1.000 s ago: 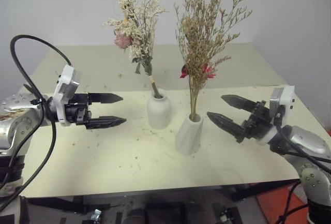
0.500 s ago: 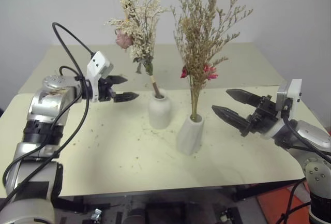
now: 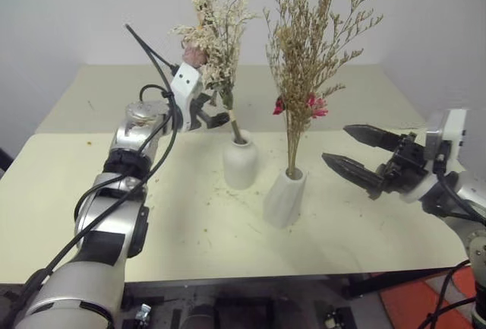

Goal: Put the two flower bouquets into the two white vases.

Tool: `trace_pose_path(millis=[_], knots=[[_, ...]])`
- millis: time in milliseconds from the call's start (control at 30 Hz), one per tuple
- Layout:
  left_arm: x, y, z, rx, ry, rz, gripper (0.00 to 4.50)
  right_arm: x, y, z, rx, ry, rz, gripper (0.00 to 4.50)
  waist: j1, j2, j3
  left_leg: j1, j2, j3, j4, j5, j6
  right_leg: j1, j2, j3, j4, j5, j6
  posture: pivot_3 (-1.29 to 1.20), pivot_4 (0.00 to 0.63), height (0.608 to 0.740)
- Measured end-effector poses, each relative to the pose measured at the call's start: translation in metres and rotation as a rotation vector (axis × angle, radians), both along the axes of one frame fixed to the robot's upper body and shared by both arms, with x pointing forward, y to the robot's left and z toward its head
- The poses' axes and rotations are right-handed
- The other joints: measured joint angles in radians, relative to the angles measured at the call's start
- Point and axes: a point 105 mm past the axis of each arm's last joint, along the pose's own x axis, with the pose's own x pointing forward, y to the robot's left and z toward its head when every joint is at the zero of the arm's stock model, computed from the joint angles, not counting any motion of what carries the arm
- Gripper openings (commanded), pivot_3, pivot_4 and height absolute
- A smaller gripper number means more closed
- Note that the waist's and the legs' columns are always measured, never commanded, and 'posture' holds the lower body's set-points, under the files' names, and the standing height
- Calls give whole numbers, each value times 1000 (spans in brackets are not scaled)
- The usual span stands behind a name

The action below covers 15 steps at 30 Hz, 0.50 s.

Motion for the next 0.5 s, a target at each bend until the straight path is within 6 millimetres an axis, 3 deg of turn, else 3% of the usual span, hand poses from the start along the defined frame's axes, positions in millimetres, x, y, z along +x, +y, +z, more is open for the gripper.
trace_pose_path(millis=[267, 500], knots=[[-4, -10, 8, -43, -43, -70, 4500, -7, -7, 1, -59, 10, 20, 4456, 0, 0, 0, 0, 0, 0, 0, 0, 0, 0, 0, 0, 0, 0, 0, 0, 150, 740], [-27, -32, 20, -90, -108, -252, 4500, -6, -10, -2, -58, 27, 33, 4456, 0, 0, 0, 0, 0, 0, 0, 0, 0, 0, 0, 0, 0, 0, 0, 0, 150, 740]])
